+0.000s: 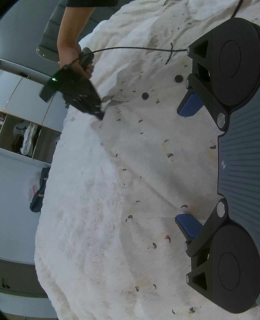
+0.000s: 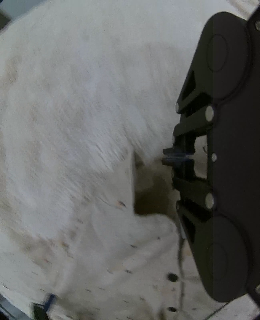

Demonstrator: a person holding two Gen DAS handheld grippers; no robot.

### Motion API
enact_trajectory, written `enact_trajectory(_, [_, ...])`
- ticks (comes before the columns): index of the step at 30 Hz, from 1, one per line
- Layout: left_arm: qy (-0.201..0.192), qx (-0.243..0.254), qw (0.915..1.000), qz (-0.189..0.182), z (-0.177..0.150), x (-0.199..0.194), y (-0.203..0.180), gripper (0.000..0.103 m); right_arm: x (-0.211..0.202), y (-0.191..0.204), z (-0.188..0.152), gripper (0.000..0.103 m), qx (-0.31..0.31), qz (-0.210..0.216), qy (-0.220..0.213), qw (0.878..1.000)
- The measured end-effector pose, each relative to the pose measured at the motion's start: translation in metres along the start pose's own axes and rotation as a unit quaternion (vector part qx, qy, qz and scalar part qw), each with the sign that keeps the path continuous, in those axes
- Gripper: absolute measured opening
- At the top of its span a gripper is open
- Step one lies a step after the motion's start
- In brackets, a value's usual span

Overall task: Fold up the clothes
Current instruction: 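Lift the held hem up with the right tool, shaking the shirt out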

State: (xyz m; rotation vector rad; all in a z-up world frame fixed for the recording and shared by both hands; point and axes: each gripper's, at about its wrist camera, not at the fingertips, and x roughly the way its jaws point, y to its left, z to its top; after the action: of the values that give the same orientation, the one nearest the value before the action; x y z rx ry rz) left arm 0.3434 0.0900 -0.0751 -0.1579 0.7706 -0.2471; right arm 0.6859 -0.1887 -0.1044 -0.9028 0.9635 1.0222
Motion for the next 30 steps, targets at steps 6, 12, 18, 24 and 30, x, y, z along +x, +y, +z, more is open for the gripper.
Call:
enact_trajectory(6, [0.0,0.01,0.9999,-0.002,-0.001,0.0,-0.006,0.103,-0.018,-0.02,-0.035,0.0,0.075,-0.108,-0.045,0.99])
enact_trajectory(12, [0.0,0.01,0.9999,-0.005,-0.001,0.002,-0.008,0.103,-0.016,0.007,-0.028,0.043,0.065,-0.008,-0.08,0.995])
enact_trajectory(18, [0.001,0.016,0.9999,-0.005,0.0,0.0,-0.008,0.103,0.041,0.042,-0.01,0.011,0.019,0.025,0.064,0.997])
enact_trajectory(24, [-0.003,0.002,0.9998,-0.021,0.003,-0.004,-0.006,0.103,0.012,0.079,-0.007,0.0,-0.024,0.048,0.051,0.997])
enact_trajectory(30, [-0.006,-0.007,0.9995,-0.031,0.003,-0.009,-0.008,0.103,-0.005,0.079,-0.007,0.008,-0.025,-0.031,0.033,0.999])
